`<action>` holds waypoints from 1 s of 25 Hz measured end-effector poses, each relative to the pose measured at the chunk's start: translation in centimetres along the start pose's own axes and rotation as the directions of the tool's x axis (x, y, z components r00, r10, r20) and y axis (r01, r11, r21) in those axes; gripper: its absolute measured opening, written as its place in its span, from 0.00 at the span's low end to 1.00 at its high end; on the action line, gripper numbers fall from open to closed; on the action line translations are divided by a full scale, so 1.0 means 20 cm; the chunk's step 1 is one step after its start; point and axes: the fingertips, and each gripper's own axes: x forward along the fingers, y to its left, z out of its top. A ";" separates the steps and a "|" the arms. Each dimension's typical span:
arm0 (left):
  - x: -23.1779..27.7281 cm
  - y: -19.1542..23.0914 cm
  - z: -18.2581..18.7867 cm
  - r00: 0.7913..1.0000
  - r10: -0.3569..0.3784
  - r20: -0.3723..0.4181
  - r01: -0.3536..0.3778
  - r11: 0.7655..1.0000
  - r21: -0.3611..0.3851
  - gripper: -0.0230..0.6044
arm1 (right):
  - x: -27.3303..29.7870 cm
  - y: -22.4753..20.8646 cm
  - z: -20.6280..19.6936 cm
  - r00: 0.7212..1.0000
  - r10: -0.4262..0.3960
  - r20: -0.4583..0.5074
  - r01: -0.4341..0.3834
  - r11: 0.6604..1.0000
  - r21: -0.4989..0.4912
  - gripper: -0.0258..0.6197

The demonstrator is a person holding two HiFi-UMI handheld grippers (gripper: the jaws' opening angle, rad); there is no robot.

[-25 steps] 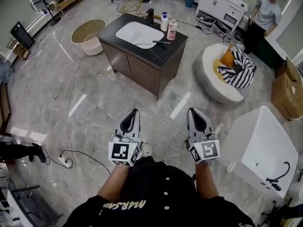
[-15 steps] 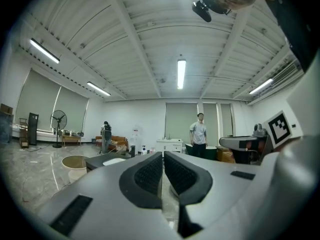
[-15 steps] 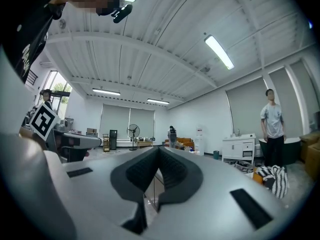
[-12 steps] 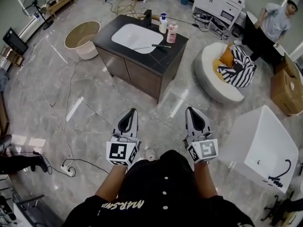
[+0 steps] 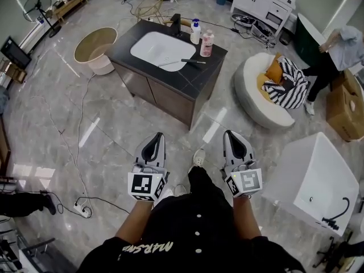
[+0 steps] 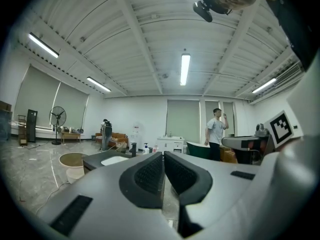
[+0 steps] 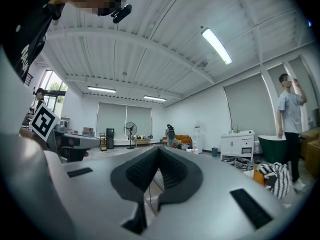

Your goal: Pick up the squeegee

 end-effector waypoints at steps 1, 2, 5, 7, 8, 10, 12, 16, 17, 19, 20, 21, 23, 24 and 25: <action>0.04 0.02 0.00 1.000 0.004 -0.001 -0.004 1.000 0.002 0.07 | 0.04 -0.02 0.00 1.000 0.004 0.003 -0.004 1.000 0.000 0.03; 0.09 0.03 0.00 1.000 0.007 -0.003 -0.007 1.000 0.005 0.07 | 0.09 -0.05 0.00 1.000 0.010 0.008 -0.010 1.000 0.000 0.03; 0.26 0.07 0.01 1.000 0.017 -0.002 -0.017 1.000 0.013 0.07 | 0.25 -0.13 0.00 0.999 0.033 0.023 -0.033 0.999 -0.004 0.03; 0.38 0.10 0.03 1.000 0.027 0.001 -0.027 1.000 0.013 0.07 | 0.36 -0.21 0.00 0.999 0.044 0.028 -0.044 0.999 -0.005 0.03; 0.44 0.12 0.05 0.999 0.032 0.004 -0.032 0.999 0.013 0.07 | 0.42 -0.25 0.01 0.998 0.047 0.031 -0.047 0.999 -0.005 0.03; 0.57 0.15 0.09 0.999 0.043 0.015 -0.043 0.999 0.015 0.07 | 0.53 -0.34 0.03 0.998 0.051 0.034 -0.051 0.999 -0.005 0.03; 0.69 0.18 0.14 0.998 0.053 0.028 -0.054 0.998 0.018 0.07 | 0.63 -0.42 0.04 0.998 0.057 0.035 -0.057 0.998 -0.007 0.03; 0.89 0.24 0.20 0.996 0.083 0.039 -0.083 0.996 0.016 0.07 | 0.82 -0.55 0.07 0.996 0.079 0.037 -0.078 0.997 -0.013 0.03; 0.94 0.25 0.20 0.995 0.089 0.037 -0.090 0.996 0.012 0.07 | 0.86 -0.58 0.07 0.996 0.083 0.035 -0.083 0.996 -0.013 0.03; 1.02 0.27 0.19 0.995 0.098 0.033 -0.099 0.995 0.009 0.07 | 0.94 -0.63 0.06 0.995 0.091 0.030 -0.091 0.996 -0.012 0.03; 1.06 0.28 0.19 0.994 0.103 0.032 -0.103 0.995 0.010 0.07 | 0.97 -0.66 0.05 0.995 0.096 0.028 -0.096 0.995 -0.011 0.03; 1.10 0.29 0.19 0.994 0.109 0.030 -0.109 0.994 0.010 0.07 | 1.00 -0.68 0.05 0.994 0.102 0.025 -0.102 0.995 -0.010 0.03; 1.17 0.30 0.19 0.992 0.121 0.027 -0.122 0.993 0.005 0.07 | 1.06 -0.73 0.03 0.993 0.115 0.015 -0.115 0.993 -0.007 0.03; 1.20 0.30 0.19 0.992 0.127 0.025 -0.127 0.992 0.000 0.07 | 1.09 -0.75 0.01 0.993 0.121 0.008 -0.121 0.993 -0.005 0.03; 1.22 0.30 0.19 0.991 0.132 0.023 -0.132 0.991 -0.006 0.07 | 1.11 -0.78 0.00 0.992 0.125 0.001 -0.125 0.992 -0.003 0.03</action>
